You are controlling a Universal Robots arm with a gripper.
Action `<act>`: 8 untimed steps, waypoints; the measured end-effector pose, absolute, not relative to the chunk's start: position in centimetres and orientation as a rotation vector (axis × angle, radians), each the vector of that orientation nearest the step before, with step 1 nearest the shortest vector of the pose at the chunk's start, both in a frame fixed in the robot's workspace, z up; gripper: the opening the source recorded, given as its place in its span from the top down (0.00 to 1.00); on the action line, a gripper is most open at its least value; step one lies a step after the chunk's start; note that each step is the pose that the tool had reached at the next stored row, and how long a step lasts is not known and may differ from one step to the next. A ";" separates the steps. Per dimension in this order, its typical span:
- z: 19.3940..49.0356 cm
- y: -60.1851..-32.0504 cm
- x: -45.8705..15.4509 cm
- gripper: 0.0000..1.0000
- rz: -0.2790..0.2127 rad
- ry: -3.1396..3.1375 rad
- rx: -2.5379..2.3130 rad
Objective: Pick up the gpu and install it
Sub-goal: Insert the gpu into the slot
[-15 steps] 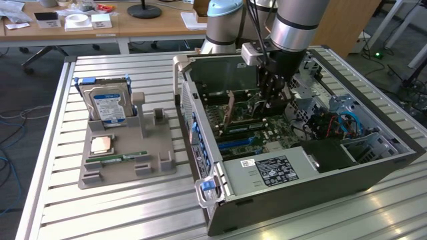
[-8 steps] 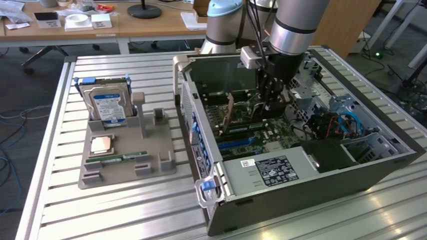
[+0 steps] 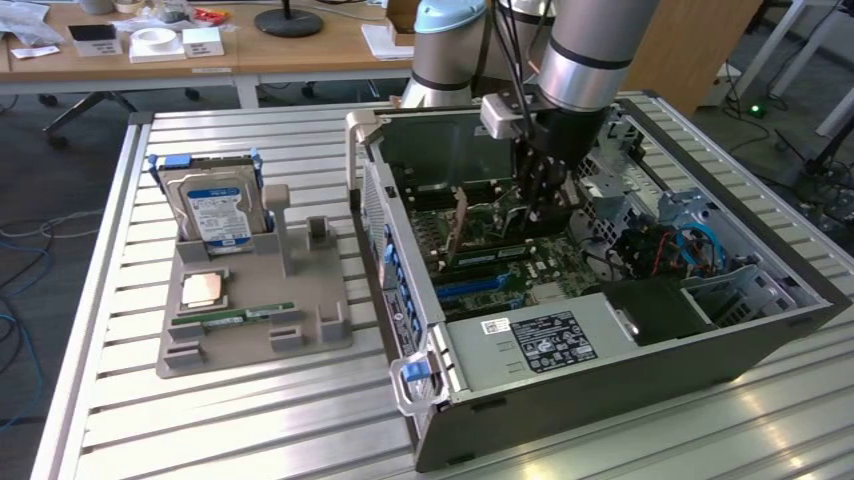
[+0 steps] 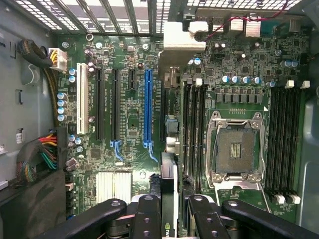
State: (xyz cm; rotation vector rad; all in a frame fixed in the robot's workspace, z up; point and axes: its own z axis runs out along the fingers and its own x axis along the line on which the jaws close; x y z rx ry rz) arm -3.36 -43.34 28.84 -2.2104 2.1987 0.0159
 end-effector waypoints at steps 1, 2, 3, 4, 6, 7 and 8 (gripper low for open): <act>28.8 -43.3 -3.4 0.74 0.016 2.199 -2.210; 28.8 -43.3 -3.4 0.74 0.016 2.199 -2.211; 28.7 -43.3 -3.4 0.74 0.016 2.199 -2.211; 28.7 -43.3 -3.4 0.74 0.016 2.199 -2.211; 28.6 -43.3 -3.4 0.74 0.016 2.199 -2.211; 28.6 -43.3 -3.4 0.74 0.015 2.199 -2.211; 28.6 -43.3 -3.4 0.74 0.015 2.199 -2.211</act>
